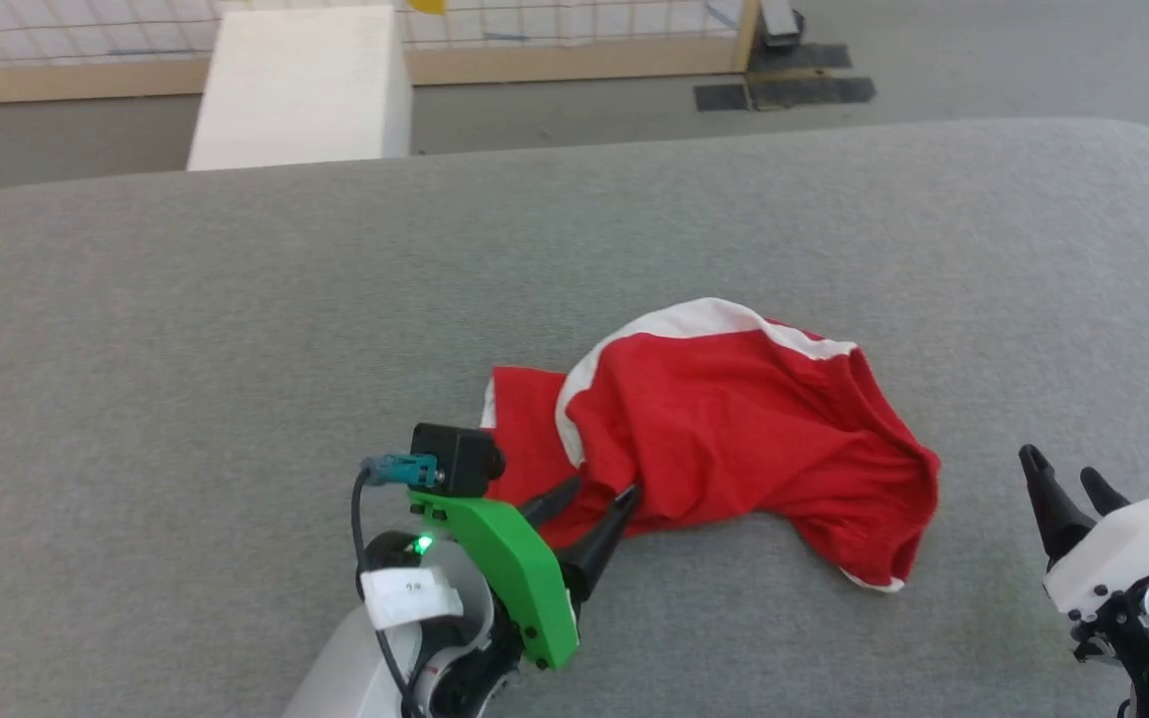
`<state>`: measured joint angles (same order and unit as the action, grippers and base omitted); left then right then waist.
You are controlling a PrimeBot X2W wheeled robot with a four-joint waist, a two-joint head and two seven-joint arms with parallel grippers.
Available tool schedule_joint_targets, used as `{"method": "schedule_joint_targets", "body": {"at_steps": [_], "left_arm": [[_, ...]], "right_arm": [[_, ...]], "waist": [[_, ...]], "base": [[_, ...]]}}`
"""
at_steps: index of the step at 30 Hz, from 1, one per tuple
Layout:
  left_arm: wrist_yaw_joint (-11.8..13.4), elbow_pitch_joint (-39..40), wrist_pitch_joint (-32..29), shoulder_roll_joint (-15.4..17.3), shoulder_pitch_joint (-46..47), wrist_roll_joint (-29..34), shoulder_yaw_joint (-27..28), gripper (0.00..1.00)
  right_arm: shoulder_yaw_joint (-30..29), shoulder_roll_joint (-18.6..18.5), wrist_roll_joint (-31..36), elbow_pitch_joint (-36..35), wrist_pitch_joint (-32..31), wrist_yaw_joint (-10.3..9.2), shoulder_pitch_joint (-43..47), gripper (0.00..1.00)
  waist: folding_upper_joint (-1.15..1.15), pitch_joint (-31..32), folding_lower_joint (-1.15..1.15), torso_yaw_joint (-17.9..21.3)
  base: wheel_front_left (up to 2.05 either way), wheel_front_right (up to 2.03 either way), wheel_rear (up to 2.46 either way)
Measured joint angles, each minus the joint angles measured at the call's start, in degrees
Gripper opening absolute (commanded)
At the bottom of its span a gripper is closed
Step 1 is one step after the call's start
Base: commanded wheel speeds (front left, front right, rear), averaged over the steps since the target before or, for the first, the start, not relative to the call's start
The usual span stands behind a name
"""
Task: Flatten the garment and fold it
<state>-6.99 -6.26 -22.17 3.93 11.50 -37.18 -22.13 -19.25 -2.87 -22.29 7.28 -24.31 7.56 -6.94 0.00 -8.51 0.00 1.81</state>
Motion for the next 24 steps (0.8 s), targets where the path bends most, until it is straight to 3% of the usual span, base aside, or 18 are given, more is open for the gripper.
{"method": "schedule_joint_targets", "body": {"at_steps": [10,11,12,18,24], "left_arm": [[2.3,-7.1,0.0,1.4,5.0,5.1,-1.4,1.00],[2.3,-7.6,0.1,1.4,5.2,5.2,-1.4,0.30],[2.3,-8.0,0.5,1.4,5.4,5.2,-1.4,0.00],[2.3,-7.7,3.4,1.9,6.8,5.1,0.5,0.00],[4.2,-6.0,9.2,5.8,14.1,7.1,6.2,0.00]], "right_arm": [[1.0,0.0,-1.1,-0.3,0.7,0.00,0.1,1.00],[1.2,0.0,-1.1,-0.3,0.7,0.00,0.1,1.00],[1.3,0.0,-1.1,-0.3,0.8,0.00,0.1,1.00],[2.5,0.0,-1.1,-0.1,1.3,0.00,0.1,1.00],[3.5,0.0,-1.4,0.2,1.5,0.00,-0.1,1.00]], "waist": [[0.00,-2.4,0.00,3.1],[0.00,-2.6,0.00,3.2],[0.00,-2.7,0.00,3.2],[0.00,-2.8,0.00,2.7],[0.00,-2.9,0.00,2.2]], "base": [[0.00,0.00,0.00],[0.00,0.00,0.00],[0.00,0.00,0.00],[0.00,0.00,0.00],[0.00,0.00,0.00]]}}
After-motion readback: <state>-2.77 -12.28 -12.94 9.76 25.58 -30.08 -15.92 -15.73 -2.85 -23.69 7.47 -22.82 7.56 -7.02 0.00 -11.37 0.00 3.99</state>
